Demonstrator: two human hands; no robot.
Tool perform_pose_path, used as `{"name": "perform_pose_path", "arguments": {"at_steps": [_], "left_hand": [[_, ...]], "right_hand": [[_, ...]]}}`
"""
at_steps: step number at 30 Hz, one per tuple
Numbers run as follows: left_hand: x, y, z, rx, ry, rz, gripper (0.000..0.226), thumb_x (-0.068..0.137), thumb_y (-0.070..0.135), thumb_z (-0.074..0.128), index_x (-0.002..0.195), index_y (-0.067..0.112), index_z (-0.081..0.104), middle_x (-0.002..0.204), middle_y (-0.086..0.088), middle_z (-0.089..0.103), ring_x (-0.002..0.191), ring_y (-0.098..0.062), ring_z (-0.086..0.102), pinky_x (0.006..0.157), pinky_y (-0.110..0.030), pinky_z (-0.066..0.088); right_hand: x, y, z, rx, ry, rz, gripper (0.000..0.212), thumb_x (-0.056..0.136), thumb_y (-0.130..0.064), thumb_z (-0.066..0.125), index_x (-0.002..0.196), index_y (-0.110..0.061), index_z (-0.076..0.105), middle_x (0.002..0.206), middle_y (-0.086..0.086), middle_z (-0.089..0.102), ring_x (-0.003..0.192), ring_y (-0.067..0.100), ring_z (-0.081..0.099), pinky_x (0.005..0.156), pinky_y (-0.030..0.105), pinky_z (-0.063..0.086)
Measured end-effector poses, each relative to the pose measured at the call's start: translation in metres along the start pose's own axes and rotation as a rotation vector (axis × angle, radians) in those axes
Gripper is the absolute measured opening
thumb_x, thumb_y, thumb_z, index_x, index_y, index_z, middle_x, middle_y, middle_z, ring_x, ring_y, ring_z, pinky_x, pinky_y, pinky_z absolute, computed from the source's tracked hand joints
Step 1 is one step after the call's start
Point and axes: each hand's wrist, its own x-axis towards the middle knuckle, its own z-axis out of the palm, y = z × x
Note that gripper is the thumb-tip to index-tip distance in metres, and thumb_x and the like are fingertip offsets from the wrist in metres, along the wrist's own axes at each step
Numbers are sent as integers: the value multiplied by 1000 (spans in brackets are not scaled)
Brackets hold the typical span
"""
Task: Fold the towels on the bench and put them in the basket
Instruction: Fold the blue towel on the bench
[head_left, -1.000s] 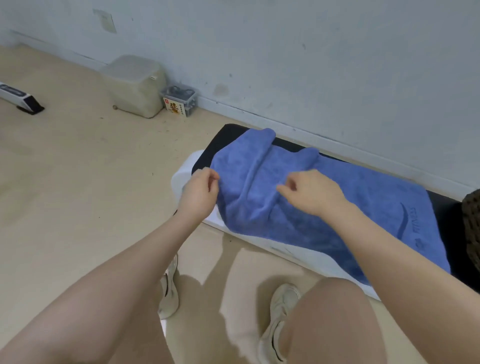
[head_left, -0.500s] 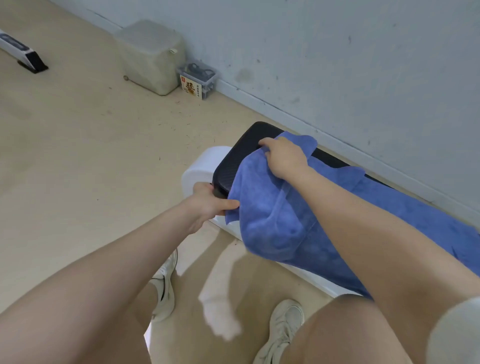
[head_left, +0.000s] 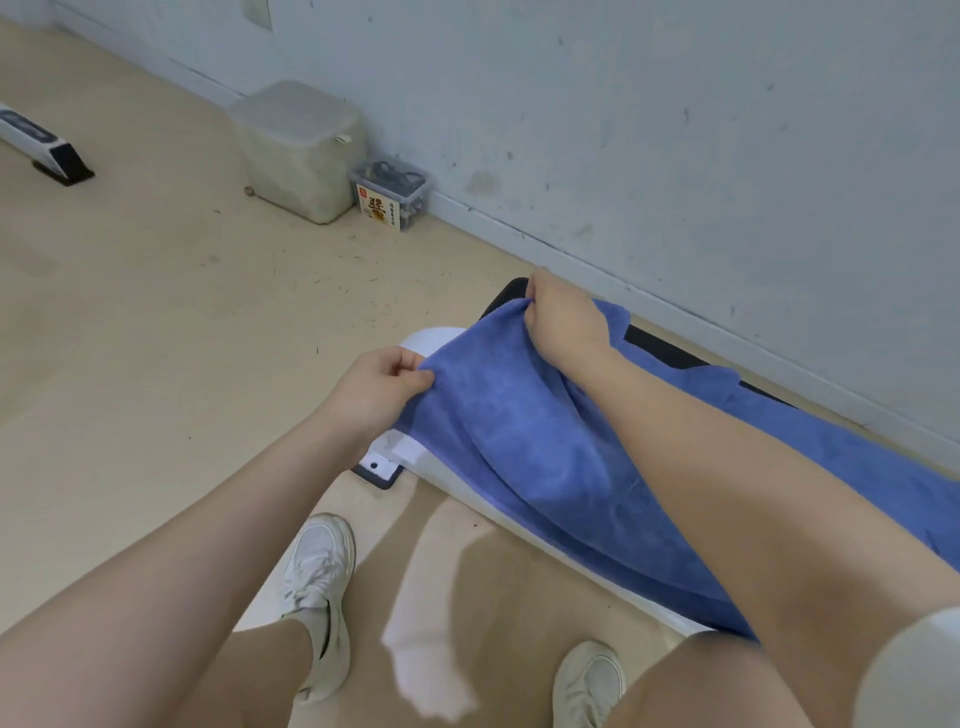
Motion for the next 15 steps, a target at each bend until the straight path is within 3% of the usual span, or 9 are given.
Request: {"name": "perform_pose_path", "arguments": {"at_steps": [6, 9, 10, 12, 15], "left_hand": [[16, -8, -16, -10, 102, 0, 15, 92, 13, 52, 78, 15, 57, 81, -6, 53, 74, -18, 47, 64, -22, 38], [25, -15, -26, 15, 165, -36, 8, 90, 12, 53, 85, 15, 57, 82, -3, 56, 78, -19, 51, 66, -24, 40], [28, -17, -27, 40, 191, -64, 7, 90, 12, 53, 95, 14, 57, 86, -2, 57, 83, -21, 52, 68, -26, 41], [30, -22, -27, 187, 264, -101, 32, 88, 11, 53, 119, 10, 49, 102, -4, 56, 93, -23, 52, 76, -31, 41], [28, -20, -13, 438, 332, 100, 45, 88, 8, 51, 132, 7, 42, 130, -10, 46, 117, -27, 47, 93, -33, 39]], "right_hand": [[24, -22, 10, 125, 203, -82, 20, 90, -1, 32, 101, -10, 46, 85, 11, 60, 84, 33, 56, 63, 35, 33], [28, -29, 18, 140, 134, -132, 33, 94, -9, 37, 126, -17, 41, 97, 12, 64, 89, 34, 58, 68, 38, 38], [26, -30, 21, 160, 77, -152, 47, 95, -12, 40, 140, -21, 30, 105, 12, 63, 92, 34, 58, 73, 39, 42], [18, -24, 26, 200, 21, -169, 65, 96, -16, 43, 150, -20, 8, 127, 14, 54, 110, 32, 53, 88, 40, 42], [2, 4, 32, 141, 63, -136, 61, 98, -25, 41, 151, -16, 11, 154, 10, 26, 142, 25, 25, 115, 38, 23]]}}
